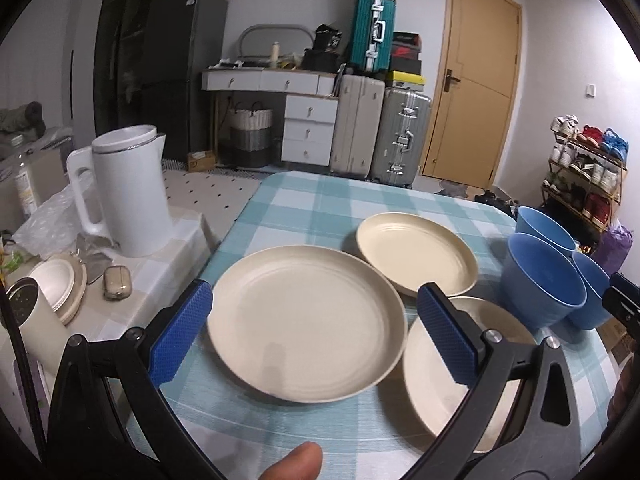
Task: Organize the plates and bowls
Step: 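Move the left tool toward one cream plate while the right tool approaches another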
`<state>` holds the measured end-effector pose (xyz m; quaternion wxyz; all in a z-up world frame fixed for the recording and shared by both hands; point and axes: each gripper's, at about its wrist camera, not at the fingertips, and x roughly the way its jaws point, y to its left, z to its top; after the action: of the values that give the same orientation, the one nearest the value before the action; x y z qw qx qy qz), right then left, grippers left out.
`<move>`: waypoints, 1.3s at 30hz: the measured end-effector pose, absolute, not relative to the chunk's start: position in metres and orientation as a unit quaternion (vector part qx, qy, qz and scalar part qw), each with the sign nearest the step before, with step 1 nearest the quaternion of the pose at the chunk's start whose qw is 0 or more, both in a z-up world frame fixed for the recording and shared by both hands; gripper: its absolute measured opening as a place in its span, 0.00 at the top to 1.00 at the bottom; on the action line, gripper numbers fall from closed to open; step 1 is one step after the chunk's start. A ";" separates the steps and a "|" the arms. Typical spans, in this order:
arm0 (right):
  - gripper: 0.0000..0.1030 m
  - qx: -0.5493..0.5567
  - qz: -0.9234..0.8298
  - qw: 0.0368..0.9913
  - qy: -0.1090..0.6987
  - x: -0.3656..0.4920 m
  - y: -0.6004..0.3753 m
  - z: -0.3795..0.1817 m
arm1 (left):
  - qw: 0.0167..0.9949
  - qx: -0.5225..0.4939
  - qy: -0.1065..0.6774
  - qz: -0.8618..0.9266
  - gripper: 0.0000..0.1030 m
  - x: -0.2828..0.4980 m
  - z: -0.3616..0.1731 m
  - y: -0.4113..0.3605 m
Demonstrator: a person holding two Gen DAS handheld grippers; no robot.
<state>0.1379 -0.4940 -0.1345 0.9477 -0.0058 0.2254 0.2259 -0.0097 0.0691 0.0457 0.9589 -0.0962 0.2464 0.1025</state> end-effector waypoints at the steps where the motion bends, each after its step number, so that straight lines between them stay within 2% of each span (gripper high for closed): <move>1: 0.00 -0.005 0.230 0.947 0.226 0.139 -0.490 -0.133 | 0.957 -0.099 0.250 0.105 0.01 -0.008 0.045 0.073; 16: 0.00 -0.020 0.268 0.924 0.272 0.168 -0.416 -0.119 | 0.937 -0.143 0.293 0.124 0.01 0.010 0.024 0.130; 39: 0.00 -0.061 0.295 0.883 0.361 0.225 -0.312 -0.173 | 0.904 -0.166 0.370 0.134 0.01 0.039 -0.032 0.170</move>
<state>0.2251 -0.3124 -0.1727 0.8827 -0.0610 0.3609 0.2946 0.0385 0.1698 -0.0324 0.9040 -0.1660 0.3704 0.1344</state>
